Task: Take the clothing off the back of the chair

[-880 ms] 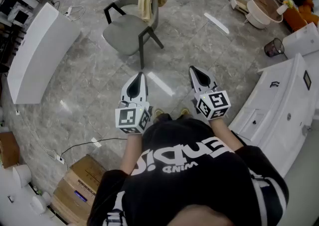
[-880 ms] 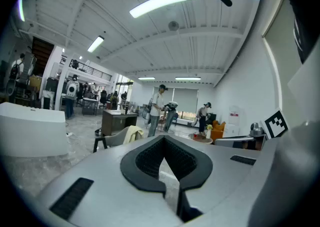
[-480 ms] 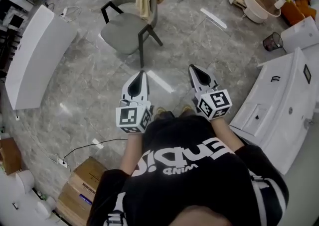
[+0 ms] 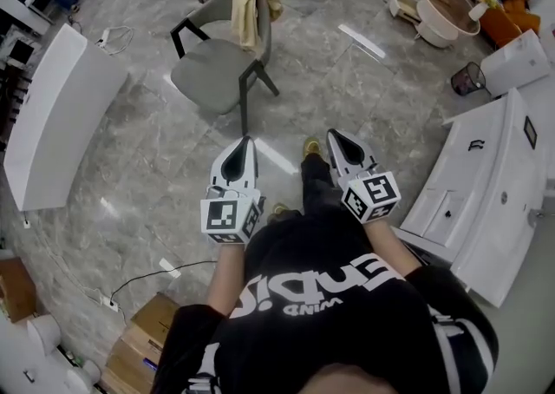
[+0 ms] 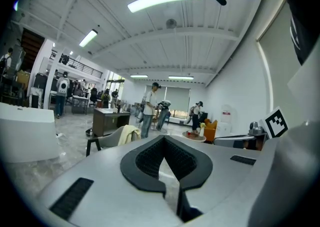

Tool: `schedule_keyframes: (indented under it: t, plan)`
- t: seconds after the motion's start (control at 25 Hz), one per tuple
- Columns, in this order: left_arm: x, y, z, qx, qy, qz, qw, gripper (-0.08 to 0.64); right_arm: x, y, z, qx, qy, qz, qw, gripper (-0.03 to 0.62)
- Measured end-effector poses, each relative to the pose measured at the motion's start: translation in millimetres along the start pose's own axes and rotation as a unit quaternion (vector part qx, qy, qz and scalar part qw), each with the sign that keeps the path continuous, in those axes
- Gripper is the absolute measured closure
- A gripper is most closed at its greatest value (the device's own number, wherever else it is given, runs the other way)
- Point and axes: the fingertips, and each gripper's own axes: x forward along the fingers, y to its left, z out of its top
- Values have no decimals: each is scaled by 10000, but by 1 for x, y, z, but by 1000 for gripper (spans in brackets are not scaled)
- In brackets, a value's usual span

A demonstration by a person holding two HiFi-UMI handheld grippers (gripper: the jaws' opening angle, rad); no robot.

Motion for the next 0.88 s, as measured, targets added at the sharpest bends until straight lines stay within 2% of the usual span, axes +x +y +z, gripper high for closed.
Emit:
schedule_keyframes:
  t: [0.44,0.88]
  plan:
    - [98,40,24,42,-156,-60,9999,546,92,-56,25,49,-148,58,9999,578]
    - [225,76,68,47,-180,97,9998,546,193,-142,78,14,-106,276,9996,578]
